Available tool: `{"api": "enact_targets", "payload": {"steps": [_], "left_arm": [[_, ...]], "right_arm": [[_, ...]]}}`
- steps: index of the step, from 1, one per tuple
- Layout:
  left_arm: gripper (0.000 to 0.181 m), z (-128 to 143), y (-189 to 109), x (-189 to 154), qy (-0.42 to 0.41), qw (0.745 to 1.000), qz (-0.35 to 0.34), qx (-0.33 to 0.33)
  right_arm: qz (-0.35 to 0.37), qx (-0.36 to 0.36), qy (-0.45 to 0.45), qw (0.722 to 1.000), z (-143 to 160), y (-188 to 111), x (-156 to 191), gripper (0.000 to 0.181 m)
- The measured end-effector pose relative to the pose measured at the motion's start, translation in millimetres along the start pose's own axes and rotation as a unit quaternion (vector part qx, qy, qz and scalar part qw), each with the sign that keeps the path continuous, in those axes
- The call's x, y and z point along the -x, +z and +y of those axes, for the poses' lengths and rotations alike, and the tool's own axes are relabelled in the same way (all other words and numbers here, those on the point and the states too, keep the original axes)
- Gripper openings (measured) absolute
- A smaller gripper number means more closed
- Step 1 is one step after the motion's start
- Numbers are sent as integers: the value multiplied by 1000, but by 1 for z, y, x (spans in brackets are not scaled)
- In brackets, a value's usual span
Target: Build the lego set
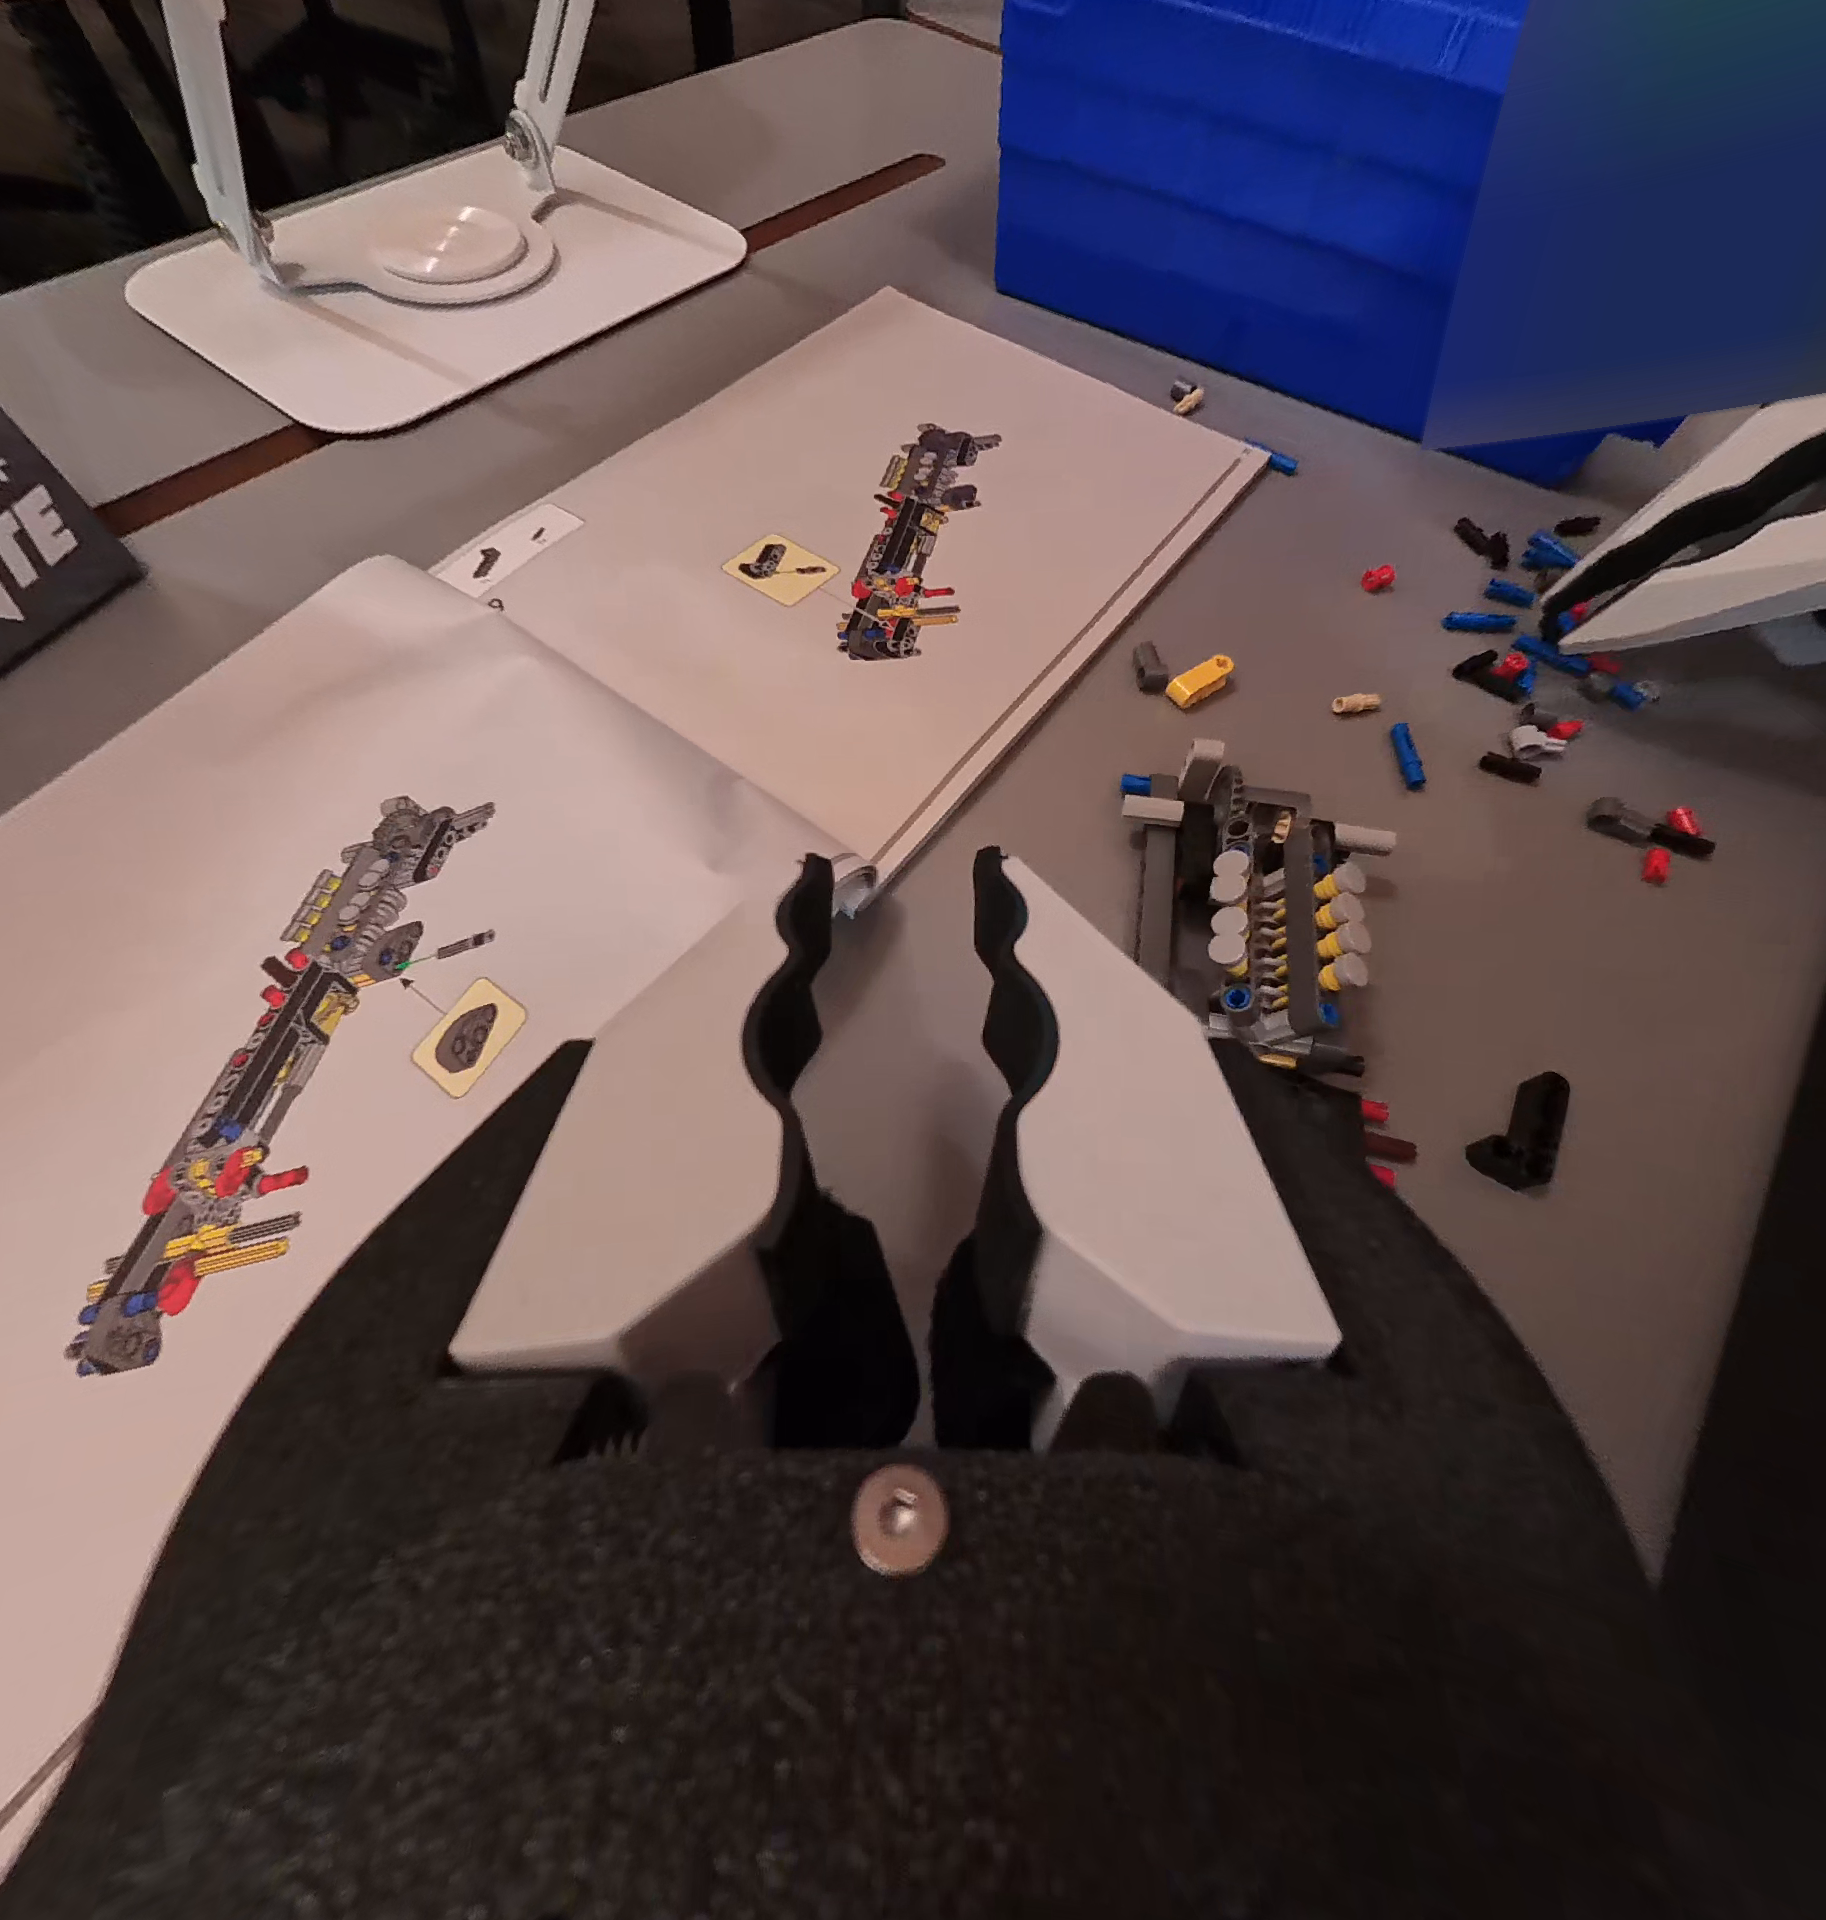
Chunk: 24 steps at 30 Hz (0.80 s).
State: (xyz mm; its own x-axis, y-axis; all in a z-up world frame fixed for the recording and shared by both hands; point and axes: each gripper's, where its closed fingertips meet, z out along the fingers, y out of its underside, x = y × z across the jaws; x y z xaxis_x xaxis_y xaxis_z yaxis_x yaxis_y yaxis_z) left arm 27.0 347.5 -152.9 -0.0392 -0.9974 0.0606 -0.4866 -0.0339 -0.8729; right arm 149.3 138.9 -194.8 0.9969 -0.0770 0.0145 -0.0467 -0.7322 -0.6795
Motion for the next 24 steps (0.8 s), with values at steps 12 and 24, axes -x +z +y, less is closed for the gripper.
{"api": "enact_targets", "payload": {"steps": [12, 24], "left_arm": [[26, 0, 0, 0, 8, 1000, -7, 0], [25, -4, -3, -1, 8, 1000, -8, -10]], "right_arm": [[-7, 46, -18, 999, 5, 17, 6, 9], [-131, -29, -58, 989, -31, 14, 75, 4]]}}
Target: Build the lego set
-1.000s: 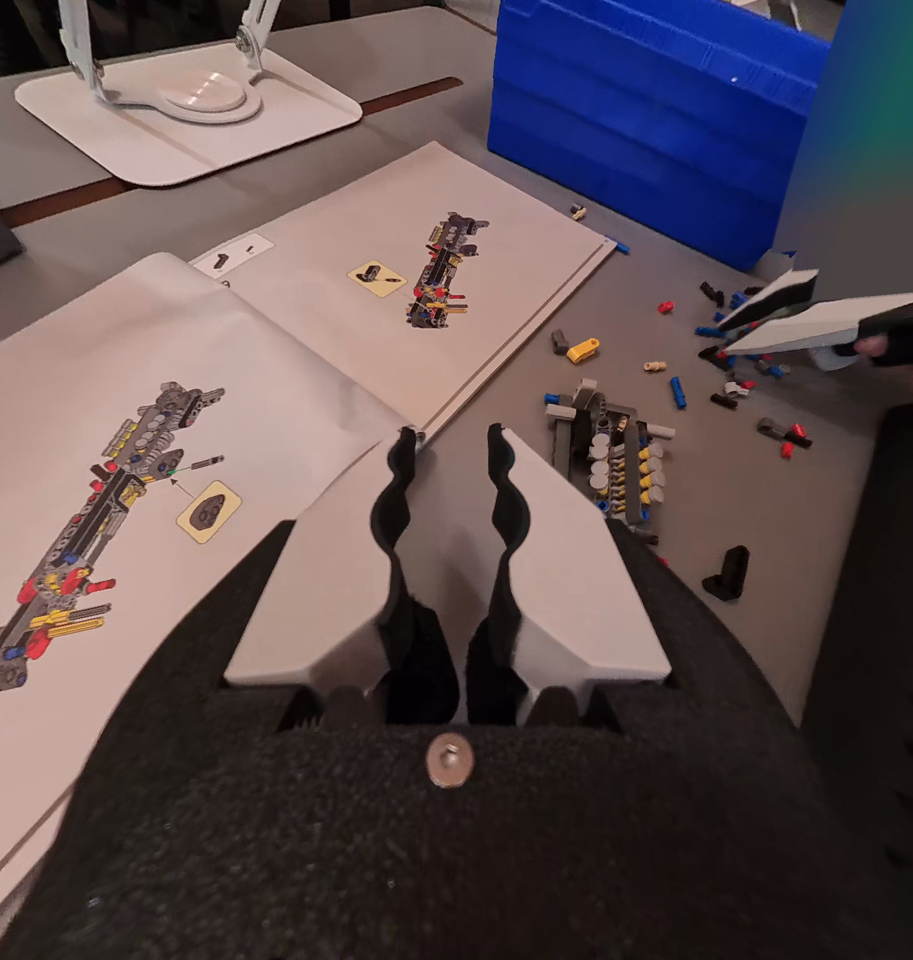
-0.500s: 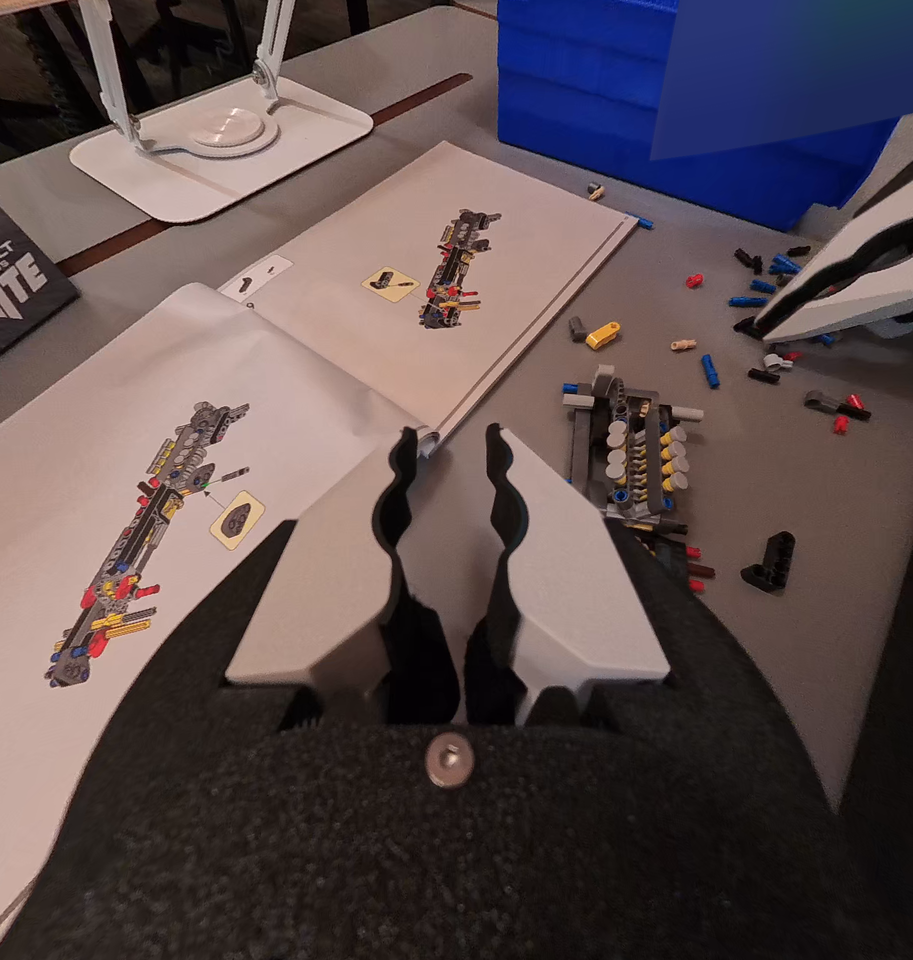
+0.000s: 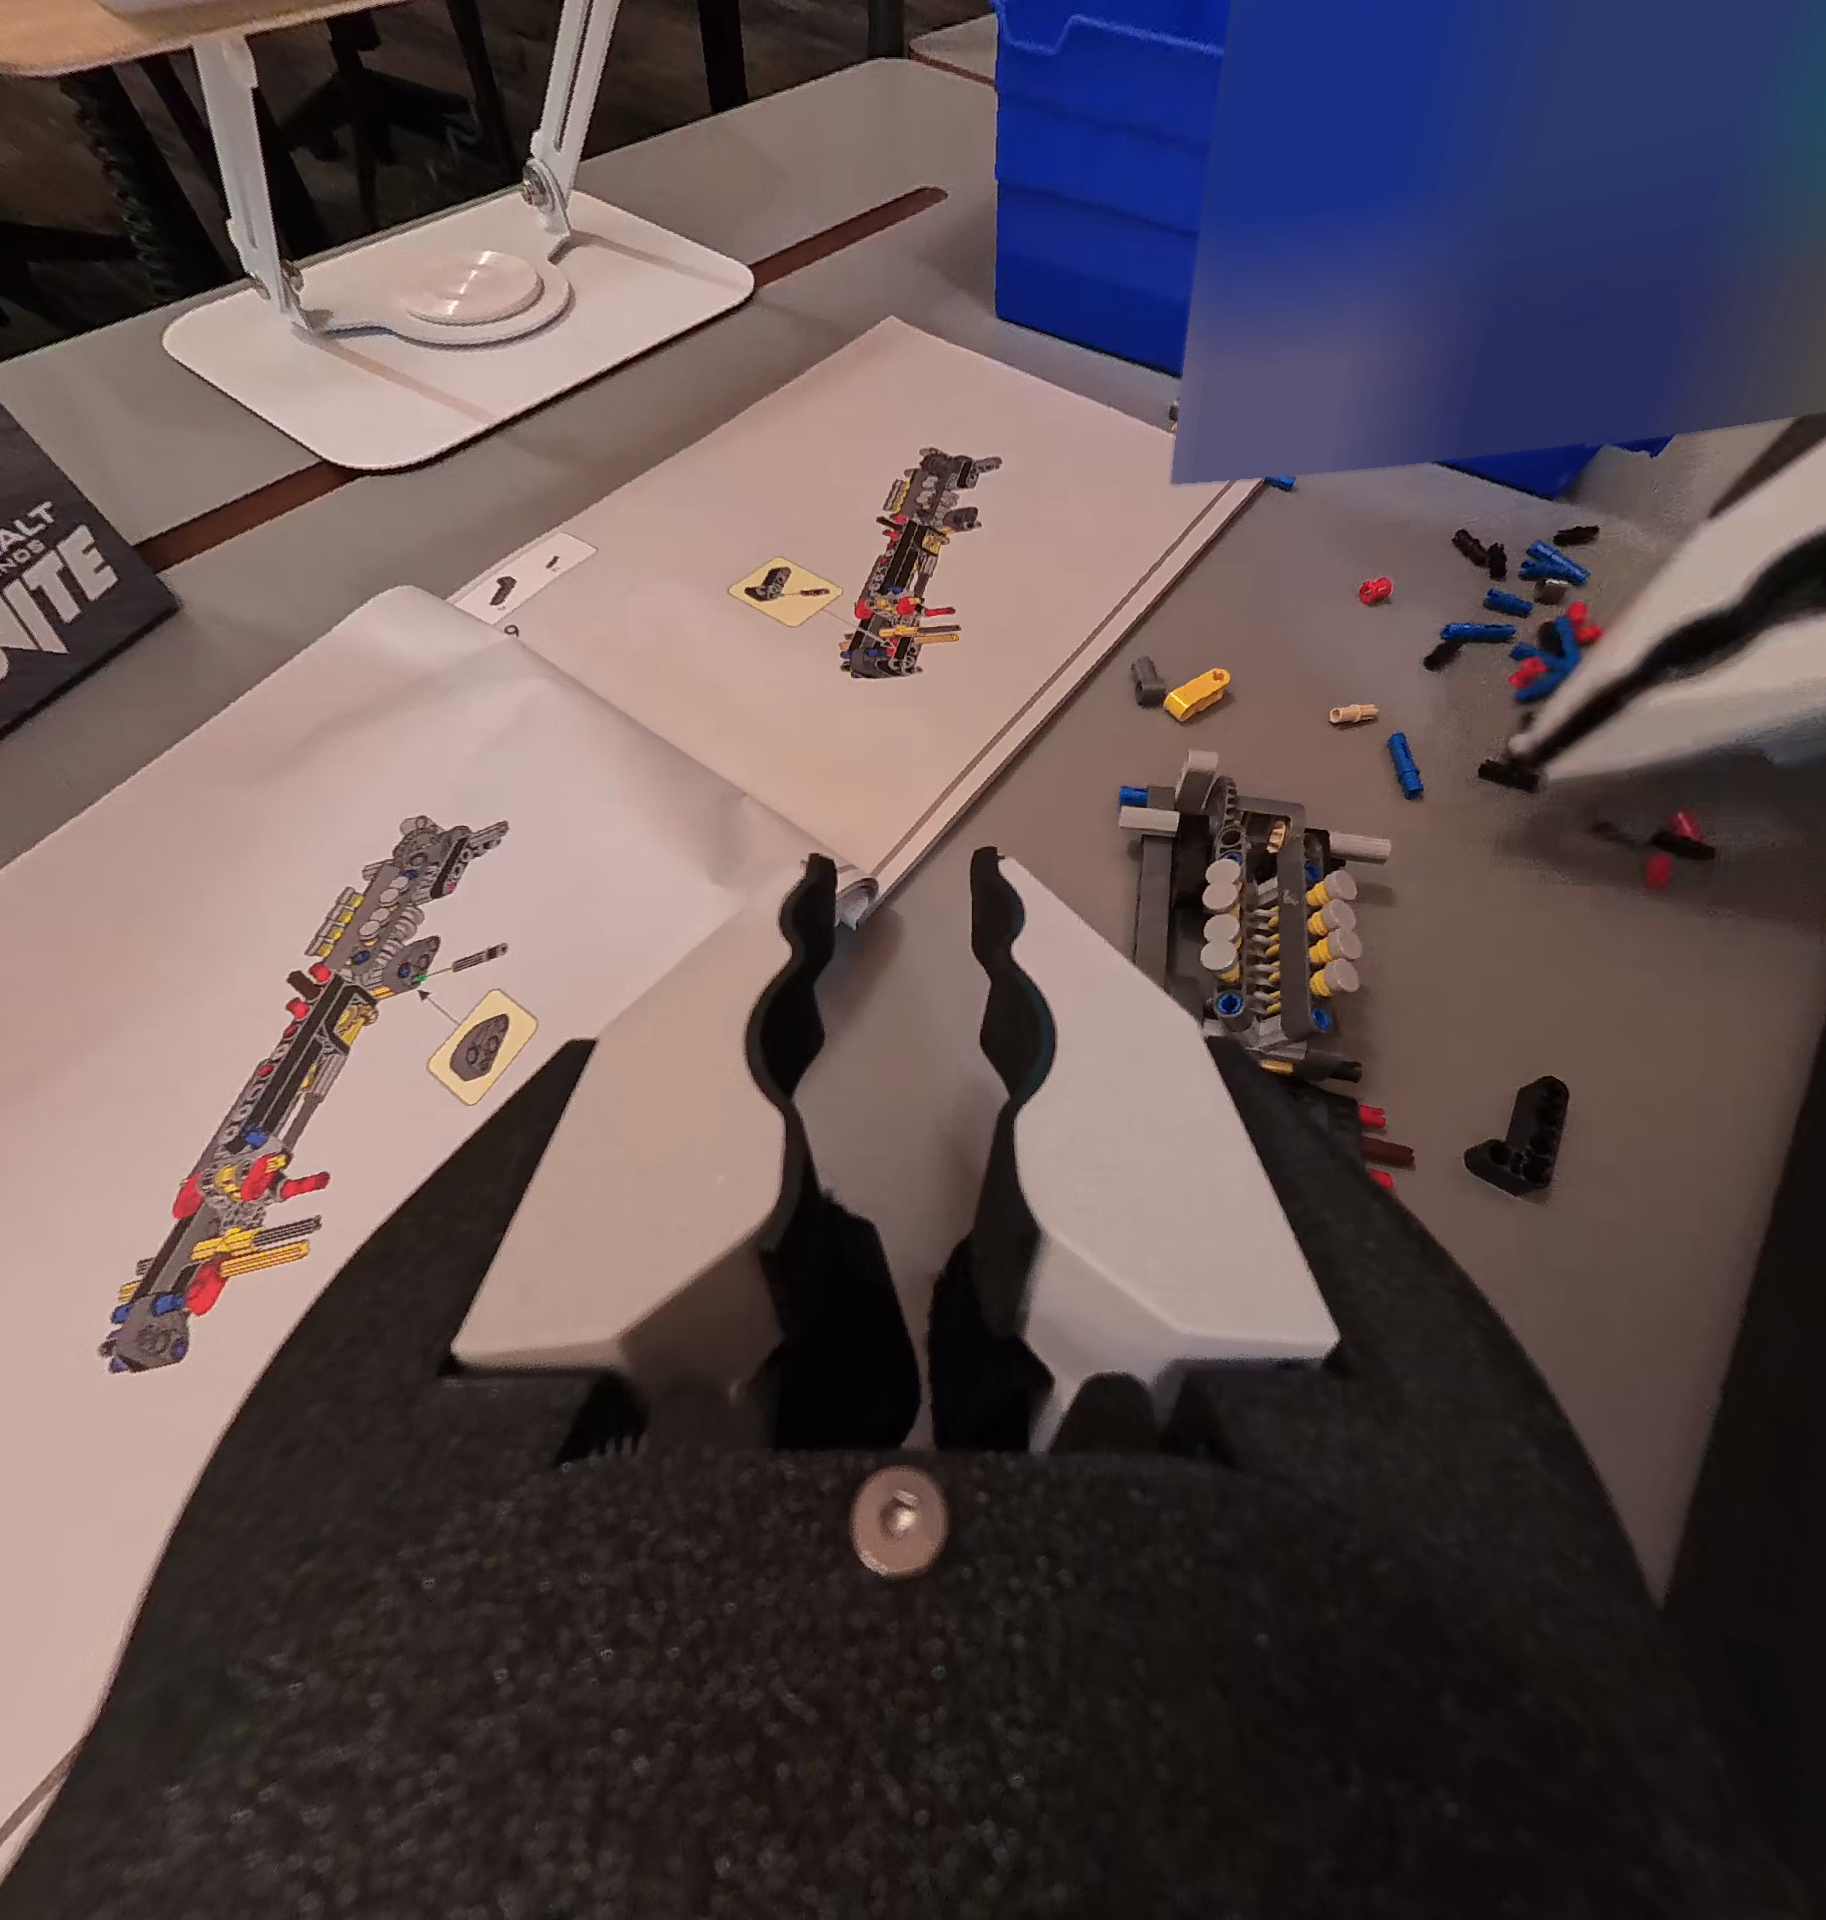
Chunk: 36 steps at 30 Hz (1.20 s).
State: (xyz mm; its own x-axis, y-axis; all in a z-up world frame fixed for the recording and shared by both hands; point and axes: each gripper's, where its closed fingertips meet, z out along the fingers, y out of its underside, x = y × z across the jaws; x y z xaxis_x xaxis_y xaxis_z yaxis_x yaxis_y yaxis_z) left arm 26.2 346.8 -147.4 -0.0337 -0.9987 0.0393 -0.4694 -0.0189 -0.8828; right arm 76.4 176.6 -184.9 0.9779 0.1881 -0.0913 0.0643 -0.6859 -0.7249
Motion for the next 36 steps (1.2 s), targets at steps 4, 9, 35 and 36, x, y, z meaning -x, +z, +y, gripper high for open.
{"api": "enact_targets", "payload": {"steps": [4, 9, 35, 36], "left_arm": [[25, 1, 0, 0, 1, 1000, -1, 4], [25, 1, 1, -4, 7, 1000, 2, 6], [25, 4, 2, -5, 28, 999, -8, 15], [25, 4, 1, -5, 29, 999, -9, 14]], "right_arm": [[-47, 18, -53, 997, -5, 27, 47, 4], [-38, 50, -69, 996, 4, 42, 44, 5], [80, 28, -25, 996, 11, 5, -4, 4], [39, 10, -23, 999, 2, 7, 13, 4]]}}
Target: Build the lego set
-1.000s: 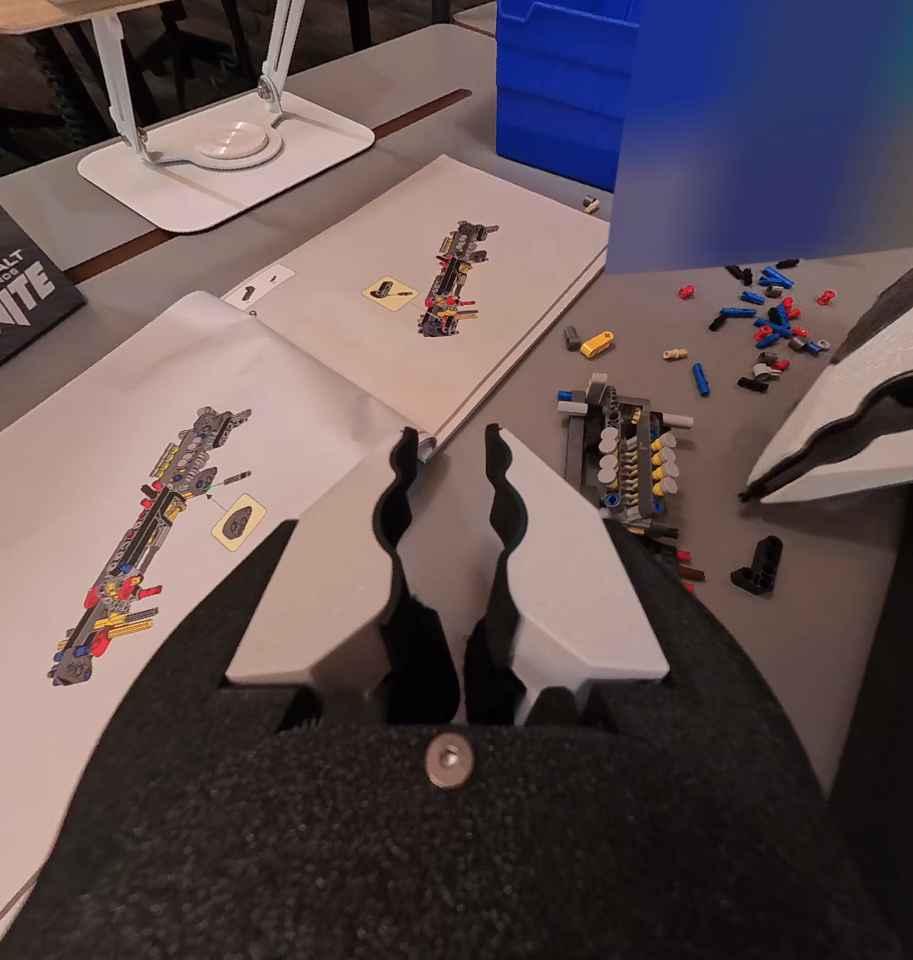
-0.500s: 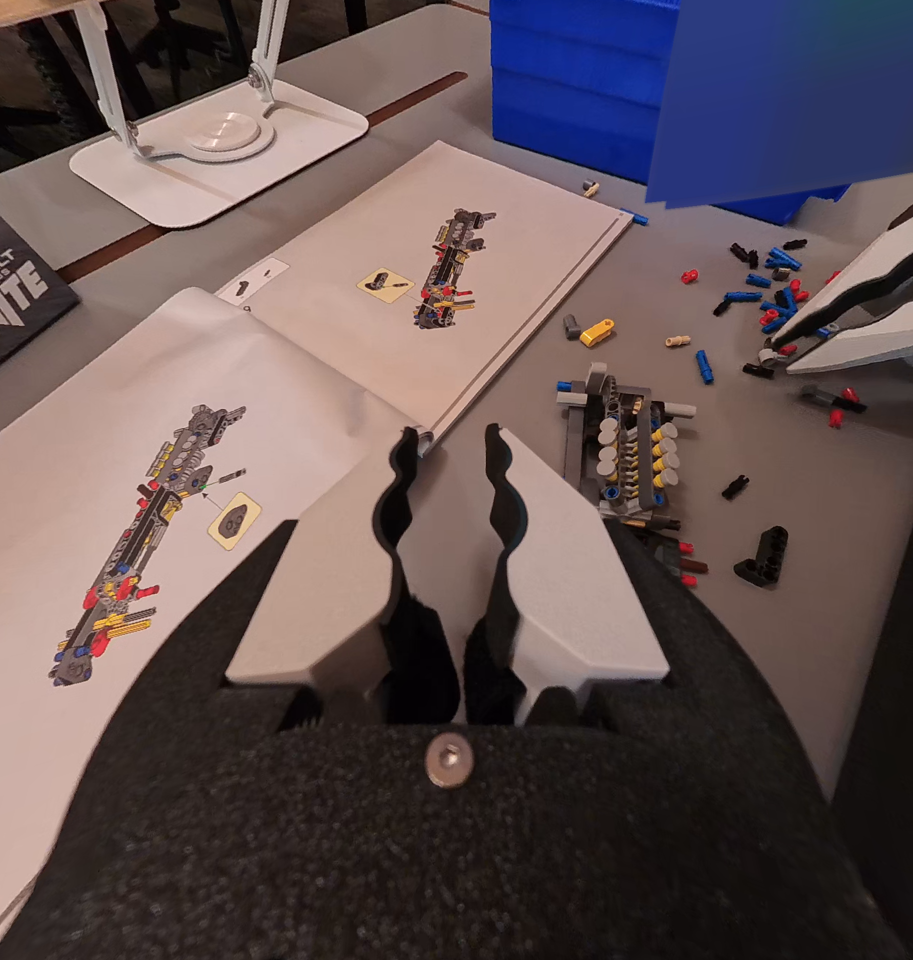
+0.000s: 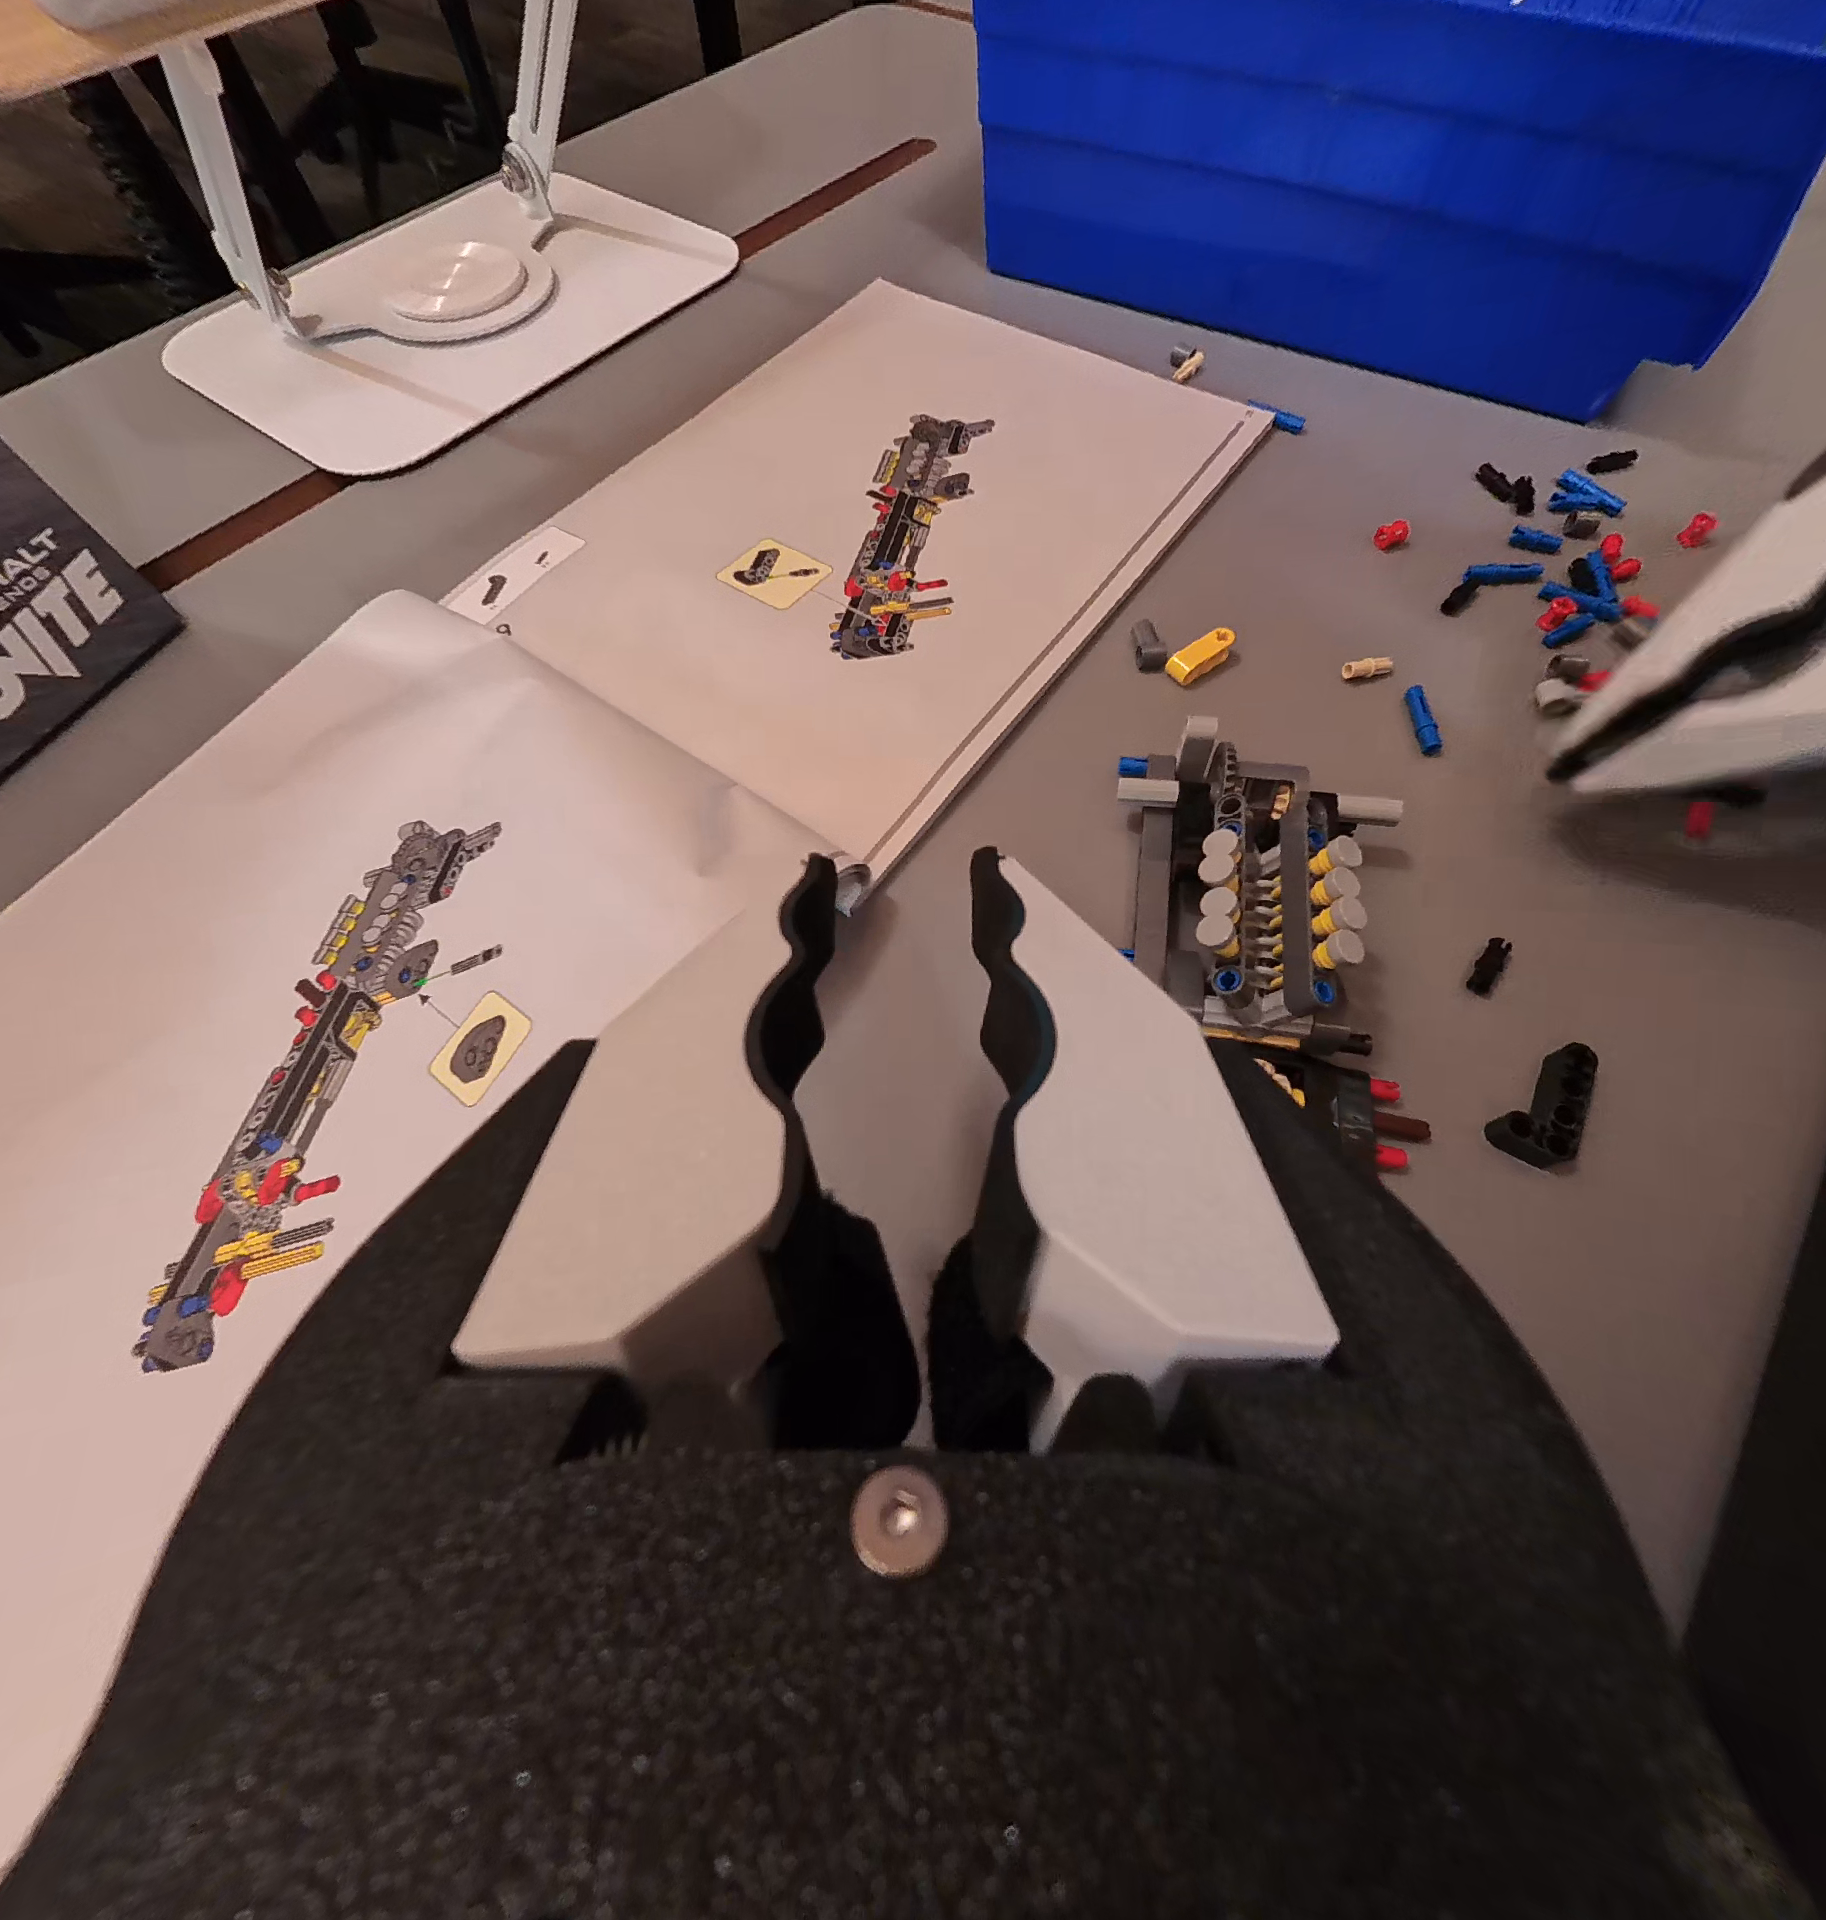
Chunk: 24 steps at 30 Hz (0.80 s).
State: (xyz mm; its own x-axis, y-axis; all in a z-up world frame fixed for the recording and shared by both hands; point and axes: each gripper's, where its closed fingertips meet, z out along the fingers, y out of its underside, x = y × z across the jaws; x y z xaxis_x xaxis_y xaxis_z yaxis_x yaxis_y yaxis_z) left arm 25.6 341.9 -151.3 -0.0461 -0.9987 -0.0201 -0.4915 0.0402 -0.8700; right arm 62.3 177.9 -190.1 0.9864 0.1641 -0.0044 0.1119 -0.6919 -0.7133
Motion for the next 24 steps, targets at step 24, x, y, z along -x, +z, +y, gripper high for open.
{"api": "enact_targets", "payload": {"steps": [24], "left_arm": [[20, -11, -9, -9, 11, 999, 19, -38]], "right_arm": [[-52, -4, -65, 997, -18, 19, 50, 20]]}}
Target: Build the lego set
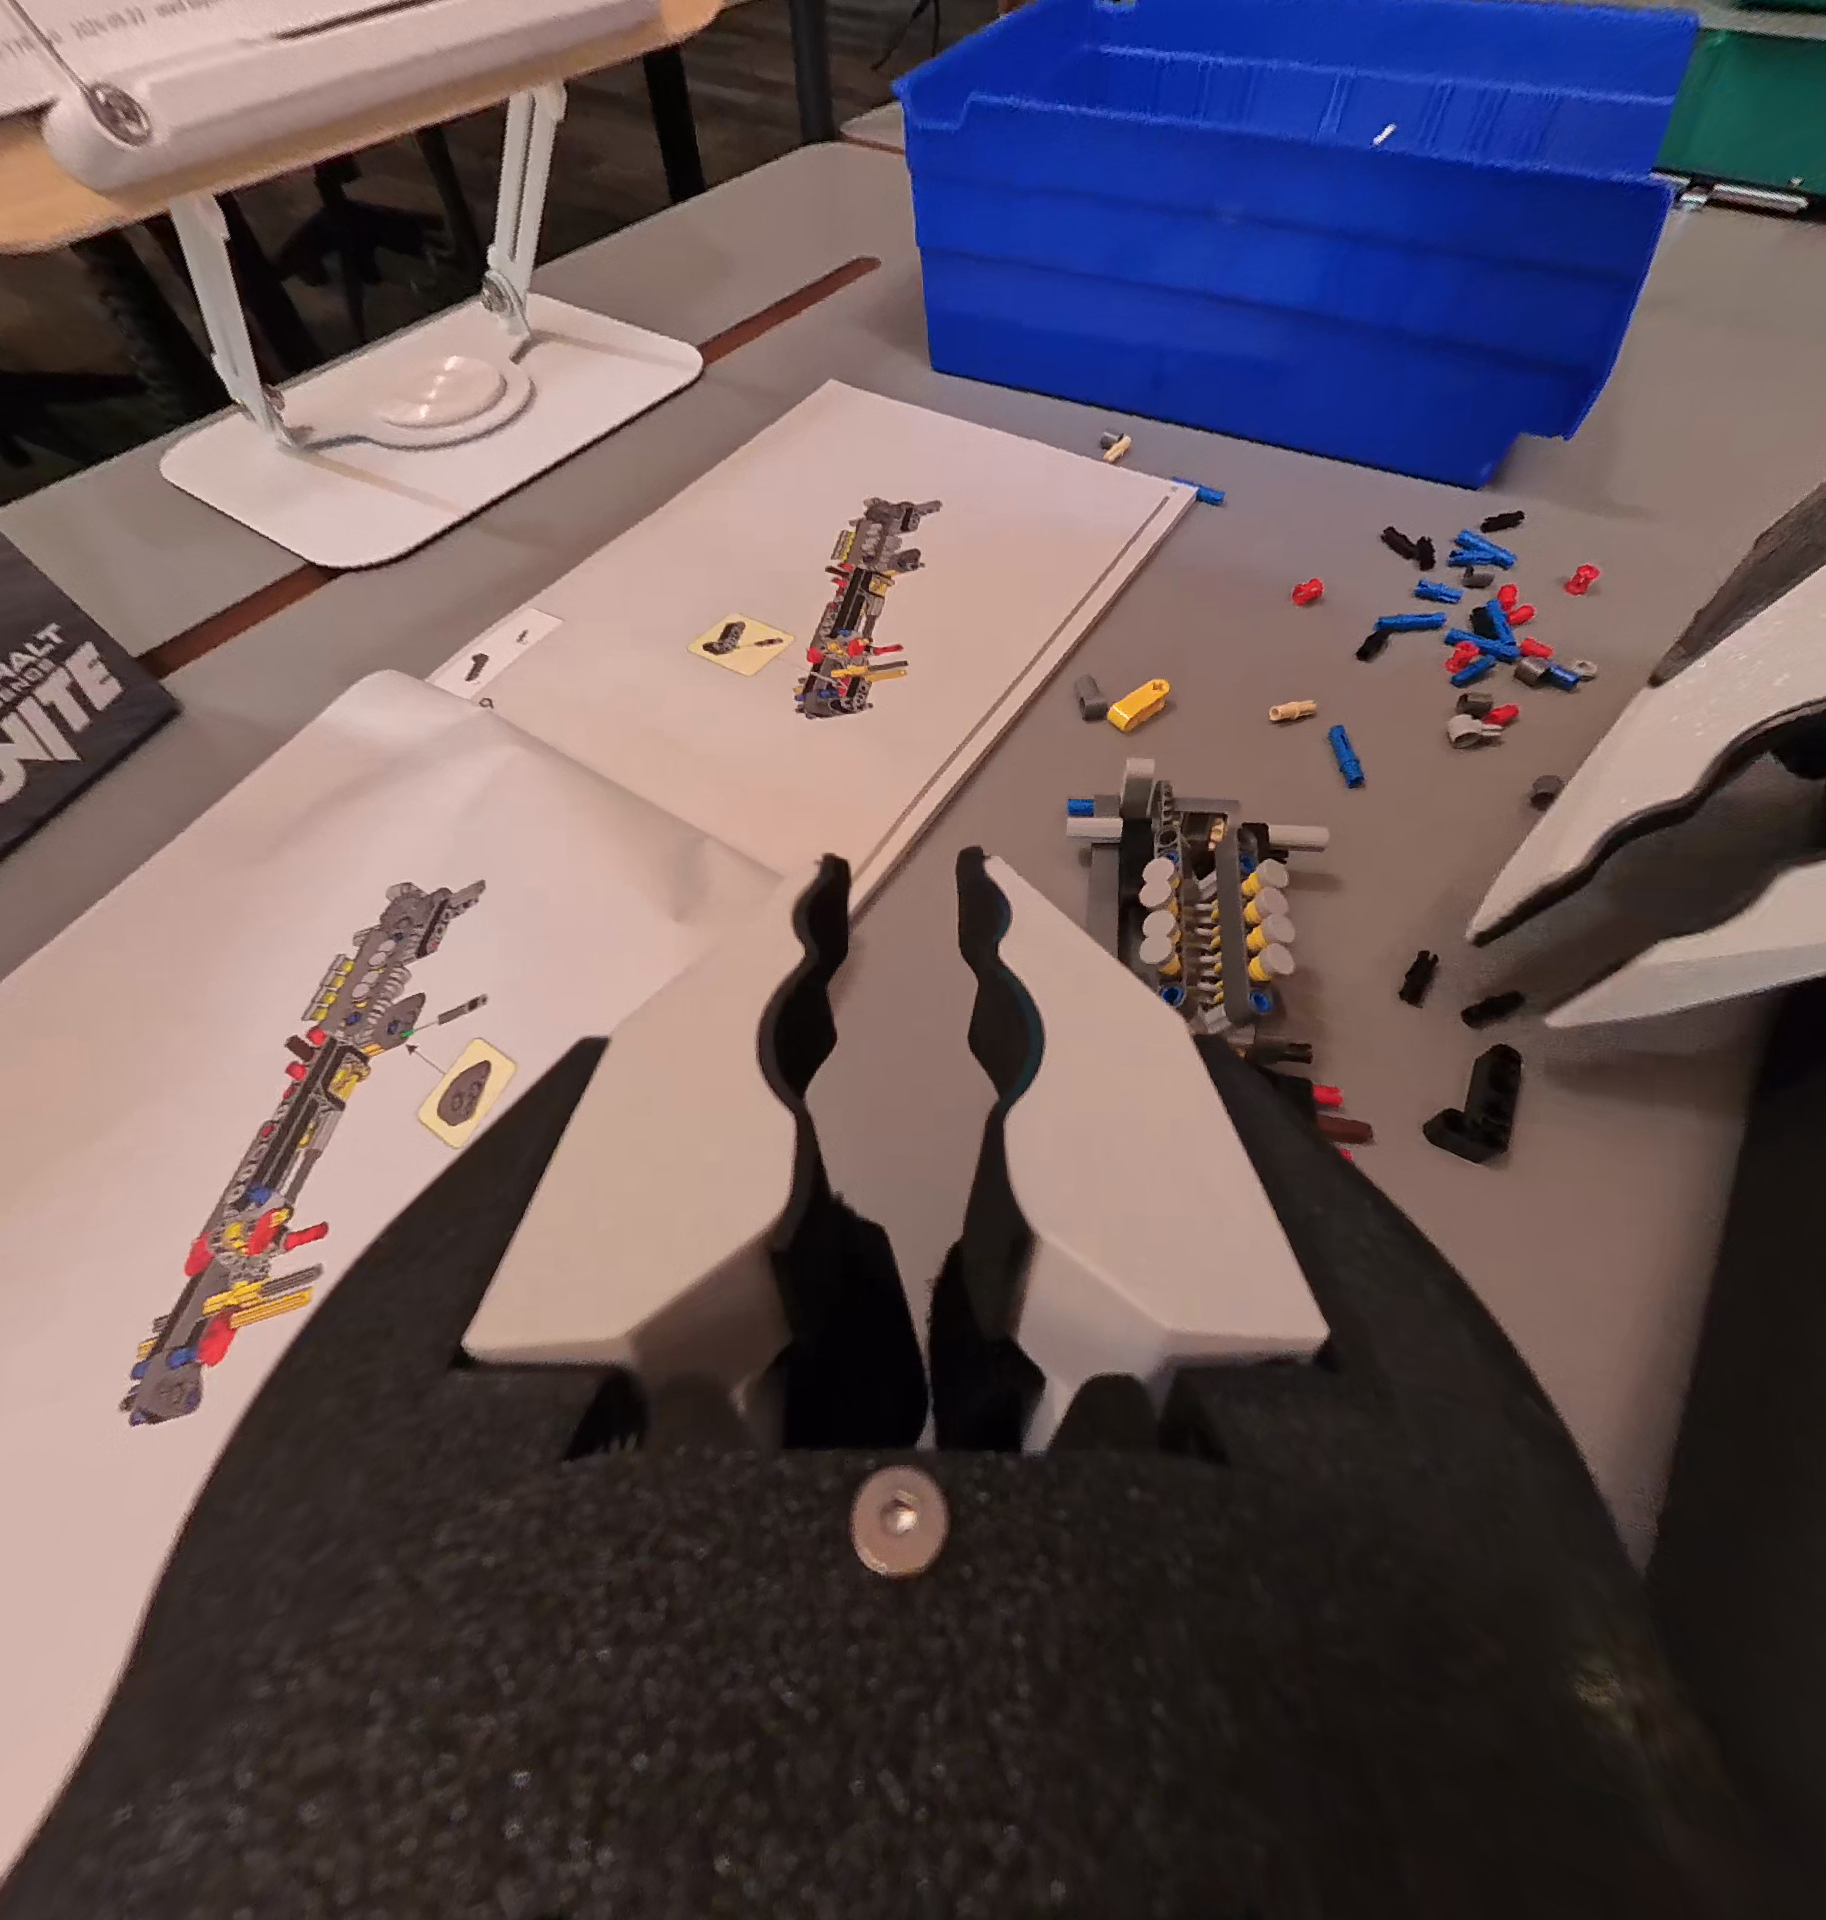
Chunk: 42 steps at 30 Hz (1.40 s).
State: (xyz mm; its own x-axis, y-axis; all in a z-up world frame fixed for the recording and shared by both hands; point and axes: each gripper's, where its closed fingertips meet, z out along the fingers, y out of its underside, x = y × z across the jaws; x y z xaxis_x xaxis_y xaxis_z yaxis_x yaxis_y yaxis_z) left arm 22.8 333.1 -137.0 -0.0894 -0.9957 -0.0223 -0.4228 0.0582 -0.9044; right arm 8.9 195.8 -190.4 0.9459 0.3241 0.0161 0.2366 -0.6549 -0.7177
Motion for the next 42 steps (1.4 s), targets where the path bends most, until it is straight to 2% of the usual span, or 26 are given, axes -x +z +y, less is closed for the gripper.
{"api": "enact_targets", "payload": {"steps": [6, 10, 14, 16, 18, 19, 22, 26, 32, 38, 42], "left_arm": [[20, -13, -5, -13, -19, 999, 36, -32], [24, -23, -9, -27, -52, 994, 84, -54], [29, -33, -16, -37, -92, 983, 135, -78], [30, -42, -22, -41, -114, 975, 160, -101], [31, -50, -28, -45, -138, 965, 185, -119], [32, -53, -30, -46, -151, 960, 198, -127], [35, -61, -37, -54, -185, 943, 238, -143], [31, -56, -33, -70, -193, 936, 268, -121], [27, -46, -23, -94, -195, 929, 301, -93], [7, -38, -18, -93, -182, 937, 290, -71], [7, -31, -19, -92, -161, 941, 293, -51]], "right_arm": [[-58, 24, -93, 994, -2, 10, 26, 25], [-57, 75, -126, 988, 9, 20, 18, 24], [-74, 74, -121, 987, 9, 25, 19, 7], [-44, 57, -121, 990, 0, 27, 13, 7], [10, -24, -130, 991, -29, 20, 9, 7], [59, -75, -131, 987, -48, 13, 2, 7], [198, -189, -109, 955, -84, -12, -20, 7], [310, -243, -90, 915, -99, -37, -36, 7], [313, -255, -126, 906, -106, -35, -24, 7], [329, -220, -169, 903, -100, -28, -24, 7], [324, -213, -177, 904, -98, -22, -22, 7]]}}
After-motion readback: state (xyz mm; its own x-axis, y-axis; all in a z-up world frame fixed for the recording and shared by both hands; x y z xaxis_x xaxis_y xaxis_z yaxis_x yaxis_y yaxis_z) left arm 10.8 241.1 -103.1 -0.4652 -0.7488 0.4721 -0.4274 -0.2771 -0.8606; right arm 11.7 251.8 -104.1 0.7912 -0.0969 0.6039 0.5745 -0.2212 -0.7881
